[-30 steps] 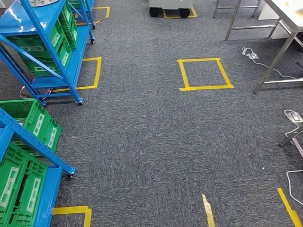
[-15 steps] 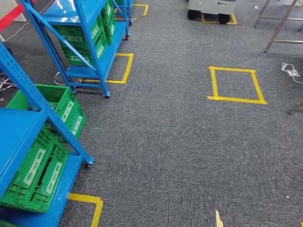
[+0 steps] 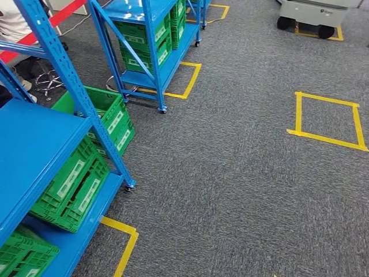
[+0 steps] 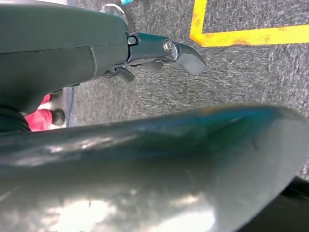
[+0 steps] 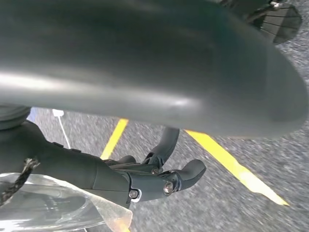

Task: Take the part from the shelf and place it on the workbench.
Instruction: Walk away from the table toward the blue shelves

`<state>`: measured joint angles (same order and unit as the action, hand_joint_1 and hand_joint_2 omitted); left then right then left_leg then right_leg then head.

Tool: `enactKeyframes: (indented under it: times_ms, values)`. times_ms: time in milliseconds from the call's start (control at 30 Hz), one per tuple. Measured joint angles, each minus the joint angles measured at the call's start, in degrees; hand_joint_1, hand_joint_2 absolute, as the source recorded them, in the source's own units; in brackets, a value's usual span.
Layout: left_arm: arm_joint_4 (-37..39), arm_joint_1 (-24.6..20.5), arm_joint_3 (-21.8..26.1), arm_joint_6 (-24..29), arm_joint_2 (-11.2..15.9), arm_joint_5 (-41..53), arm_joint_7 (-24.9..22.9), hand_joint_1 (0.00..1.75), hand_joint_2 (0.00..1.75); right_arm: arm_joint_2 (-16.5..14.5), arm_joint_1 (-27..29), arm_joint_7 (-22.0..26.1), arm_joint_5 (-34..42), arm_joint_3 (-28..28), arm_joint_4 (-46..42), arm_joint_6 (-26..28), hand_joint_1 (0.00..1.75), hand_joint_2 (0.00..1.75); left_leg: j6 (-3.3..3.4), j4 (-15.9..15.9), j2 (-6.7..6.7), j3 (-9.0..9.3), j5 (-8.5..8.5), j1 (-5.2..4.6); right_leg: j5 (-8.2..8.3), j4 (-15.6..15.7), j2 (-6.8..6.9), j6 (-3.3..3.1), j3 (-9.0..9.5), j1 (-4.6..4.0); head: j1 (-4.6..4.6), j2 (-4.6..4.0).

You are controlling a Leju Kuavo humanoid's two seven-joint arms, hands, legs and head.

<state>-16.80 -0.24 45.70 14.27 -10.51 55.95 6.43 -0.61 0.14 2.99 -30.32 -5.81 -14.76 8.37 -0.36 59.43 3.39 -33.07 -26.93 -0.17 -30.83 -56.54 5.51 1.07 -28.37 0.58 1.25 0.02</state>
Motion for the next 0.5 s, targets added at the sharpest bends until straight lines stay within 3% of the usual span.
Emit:
enactKeyframes:
  times_ms: [33, 100, 133, 167, 200, 267, 300, 333, 367, 433, 500]
  values:
    - [0.02, -0.1, 0.0, 0.05, 0.05, 0.0, -0.02, 0.0, 0.0, 0.0, -0.04, 0.0, -0.01, 0.02, 0.01, -0.02, 0.0, 0.0, 0.38, -1.22, 0.49, 0.6, -0.02, -0.25, -0.26, 0.02, 0.61, 0.31, 0.08, -0.1, -0.01, 0.0]
    - [0.1, -0.07, 0.0, 0.21, 0.15, 0.0, -0.1, 0.0, 0.0, 0.0, -0.3, 0.0, -0.02, 0.08, 0.03, -0.05, 0.0, 0.0, 1.1, -1.54, -0.47, 0.72, -0.25, -0.46, -0.6, 0.25, 1.78, 0.93, 0.72, -0.11, -0.01, 0.01]
    - [0.16, 0.06, 0.0, 0.31, 0.22, 0.0, -0.15, 0.0, 0.0, 0.01, -0.5, 0.01, -0.02, 0.15, 0.03, -0.07, 0.0, 0.0, 1.45, -1.77, -1.06, 0.86, -0.15, -0.38, -0.9, 0.15, 1.46, 1.22, 1.0, -0.03, -0.03, 0.01]
    - [0.22, 0.13, 0.0, 0.39, 0.28, 0.0, -0.19, 0.0, 0.0, 0.01, -0.67, 0.02, -0.03, 0.22, 0.03, -0.08, 0.0, 0.0, 1.79, -2.01, -1.63, 1.02, -0.01, -0.22, -1.61, -0.63, 0.3, 1.45, 0.88, 0.05, -0.14, 0.01]
    - [0.28, 0.1, 0.0, 0.46, 0.31, -0.01, -0.22, 0.0, 0.0, 0.02, -0.75, 0.04, -0.03, 0.29, 0.03, -0.13, 0.0, 0.0, 2.08, -2.25, -2.23, 1.17, 0.13, -0.02, -2.88, -2.66, -1.37, 1.63, -0.05, 0.12, -0.31, 0.01]
    - [0.4, -0.09, 0.0, 0.55, 0.36, -0.03, -0.3, 0.0, 0.0, 0.01, -0.67, 0.07, -0.04, 0.44, 0.09, -0.27, 0.0, 0.0, 2.38, -2.34, -3.6, 1.16, 0.14, 0.15, -6.5, -10.45, -4.54, 1.74, -4.11, 0.21, -0.67, 0.01]
    - [0.47, -0.17, 0.0, 0.58, 0.36, -0.05, -0.36, 0.0, 0.0, 0.01, -0.54, 0.03, -0.04, 0.51, 0.15, -0.35, 0.0, 0.0, 2.43, -2.33, -4.42, 1.17, 0.11, 0.13, -7.77, -14.46, -5.11, 1.76, -6.36, 0.22, -0.73, 0.01]
    - [0.54, -0.2, 0.0, 0.61, 0.39, -0.07, -0.42, 0.0, 0.0, 0.01, -0.41, 0.0, -0.05, 0.58, 0.2, -0.38, 0.0, 0.0, 2.45, -2.32, -5.27, 1.22, 0.07, 0.11, -8.03, -16.92, -5.33, 1.73, -8.0, 0.2, -0.73, 0.01]
    - [0.6, -0.19, 0.0, 0.63, 0.43, -0.11, -0.48, 0.0, 0.0, 0.02, -0.29, -0.03, -0.04, 0.65, 0.24, -0.35, 0.0, 0.0, 2.44, -2.3, -6.12, 1.32, 0.02, 0.11, -7.0, -17.05, -5.44, 1.67, -8.59, 0.2, -0.74, 0.01]
    - [0.76, -0.19, 0.0, 0.73, 0.5, -0.27, -0.52, 0.0, 0.0, -0.02, -0.2, -0.14, 0.09, 0.73, 0.26, 0.31, 0.0, 0.0, 2.18, -2.21, -7.8, 1.65, -0.18, 0.2, -2.1, -10.64, -6.61, 1.57, -6.6, 0.37, -0.75, 0.01]
    - [0.91, -0.33, 0.0, 0.84, 0.54, -0.46, -0.52, 0.0, 0.0, -0.28, -0.17, -0.39, 0.29, 0.76, 0.29, 1.56, 0.0, 0.0, 1.64, -1.92, -9.32, 1.65, -0.44, 0.17, 1.15, -3.49, -9.88, 1.52, -3.65, 0.8, -0.75, 0.01]
